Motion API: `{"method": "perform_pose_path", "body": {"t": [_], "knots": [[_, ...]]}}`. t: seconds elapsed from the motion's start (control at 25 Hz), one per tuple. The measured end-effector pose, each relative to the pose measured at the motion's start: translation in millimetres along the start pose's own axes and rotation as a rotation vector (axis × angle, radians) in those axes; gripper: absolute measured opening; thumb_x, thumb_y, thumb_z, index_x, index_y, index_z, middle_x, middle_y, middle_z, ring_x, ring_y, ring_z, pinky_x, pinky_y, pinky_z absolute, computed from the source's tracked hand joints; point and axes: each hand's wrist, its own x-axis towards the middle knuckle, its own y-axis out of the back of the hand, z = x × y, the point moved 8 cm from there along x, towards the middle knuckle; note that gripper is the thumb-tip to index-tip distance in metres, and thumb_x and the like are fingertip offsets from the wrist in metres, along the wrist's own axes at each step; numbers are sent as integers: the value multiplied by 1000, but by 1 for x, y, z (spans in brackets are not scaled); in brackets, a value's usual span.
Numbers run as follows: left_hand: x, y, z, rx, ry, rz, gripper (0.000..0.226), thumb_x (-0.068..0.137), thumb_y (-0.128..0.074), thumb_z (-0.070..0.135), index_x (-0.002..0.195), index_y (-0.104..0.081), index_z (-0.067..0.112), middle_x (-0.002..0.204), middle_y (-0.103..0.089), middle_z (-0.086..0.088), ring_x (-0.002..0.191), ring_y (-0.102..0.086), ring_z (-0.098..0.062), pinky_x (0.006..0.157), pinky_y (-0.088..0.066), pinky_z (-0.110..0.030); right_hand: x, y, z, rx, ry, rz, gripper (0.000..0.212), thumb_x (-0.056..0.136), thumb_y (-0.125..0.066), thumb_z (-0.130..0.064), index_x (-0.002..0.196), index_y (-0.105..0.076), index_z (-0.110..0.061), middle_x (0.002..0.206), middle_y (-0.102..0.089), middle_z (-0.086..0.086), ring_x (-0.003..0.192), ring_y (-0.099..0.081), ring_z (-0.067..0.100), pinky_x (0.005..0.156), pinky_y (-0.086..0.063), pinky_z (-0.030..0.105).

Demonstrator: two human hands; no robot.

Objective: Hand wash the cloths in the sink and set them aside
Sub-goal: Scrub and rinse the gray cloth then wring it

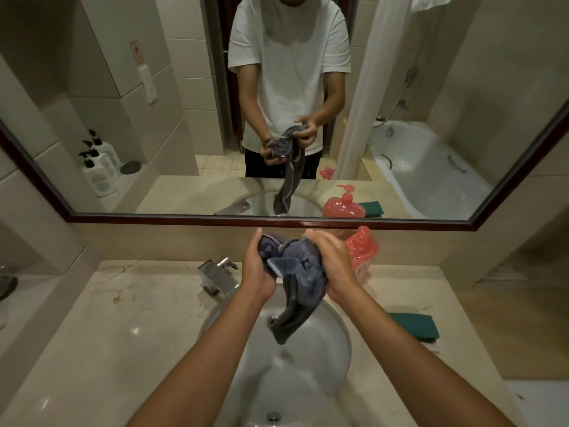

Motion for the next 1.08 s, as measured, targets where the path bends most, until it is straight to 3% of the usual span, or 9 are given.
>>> {"method": "perform_pose_path", "body": {"t": [0.12, 0.2, 0.32, 0.48, 0.68, 0.8, 0.88, 0.96, 1.08], "knots": [[-9, -21, 4, 154, -56, 14, 57, 90, -66, 50, 112, -66, -3, 104, -69, -27, 91, -70, -37, 82, -60, -44, -5, -10, 16, -174, -1, 159, 36, 91, -66, -39, 69, -69, -11, 68, -72, 3, 65, -70, 19, 64, -56, 34], [-15, -27, 6, 261, -137, 68, 39, 98, -59, 45, 89, -64, 8, 79, -68, -14, 74, -68, -28, 68, -57, -37, -3, -10, 15, -301, 17, 304, 43, 91, -65, -42, 58, -58, -16, 54, -60, -3, 52, -58, 13, 57, -48, 33], [-22, -25, 3, 334, -210, 143, 41, 104, -50, 36, 67, -49, 18, 61, -51, -1, 62, -54, -18, 63, -47, -32, 6, -8, 9, -346, -4, 403, 49, 94, -63, -41, 54, -46, -19, 50, -47, -3, 51, -46, 16, 57, -39, 33], [-23, -22, 4, 490, -314, 194, 42, 102, -50, 31, 61, -44, 22, 51, -45, 7, 46, -45, -9, 44, -39, -21, 15, -5, 12, -370, -30, 393, 49, 97, -61, -38, 58, -47, -13, 54, -44, 5, 54, -41, 21, 57, -34, 32], [-12, -17, 20, 601, -318, 214, 42, 103, -50, 26, 62, -48, 16, 53, -48, 2, 47, -45, -10, 56, -38, -29, -5, -14, 31, -370, 15, 346, 50, 96, -62, -33, 50, -46, -21, 41, -47, -8, 39, -42, 2, 43, -36, 21], [-16, -24, 5, 683, -279, 138, 43, 105, -45, 33, 77, -63, 5, 66, -67, -13, 61, -65, -19, 60, -51, -32, 7, -6, 14, -392, 42, 382, 53, 97, -62, -30, 50, -40, -20, 46, -40, -4, 46, -37, 13, 50, -31, 30], [-21, -27, -3, 708, -293, 109, 44, 103, -44, 36, 80, -64, 5, 70, -71, -10, 63, -69, -17, 58, -54, -29, 18, 1, 3, -406, 36, 403, 56, 99, -61, -28, 50, -35, -18, 48, -35, -1, 48, -30, 15, 51, -25, 31], [-21, -28, 2, 732, -321, 117, 40, 103, -44, 34, 73, -60, 11, 64, -64, -7, 61, -64, -18, 59, -51, -32, 19, 1, 7, -416, 13, 401, 57, 100, -59, -30, 50, -35, -17, 48, -35, -1, 48, -31, 15, 51, -25, 31], [-12, -27, 19, 728, -329, 144, 42, 104, -46, 24, 62, -46, 18, 57, -48, -1, 56, -45, -18, 60, -38, -32, 1, -12, 34, -365, -47, 367, 49, 100, -54, -34, 54, -48, -18, 53, -51, 2, 52, -48, 17, 54, -37, 32]]}}
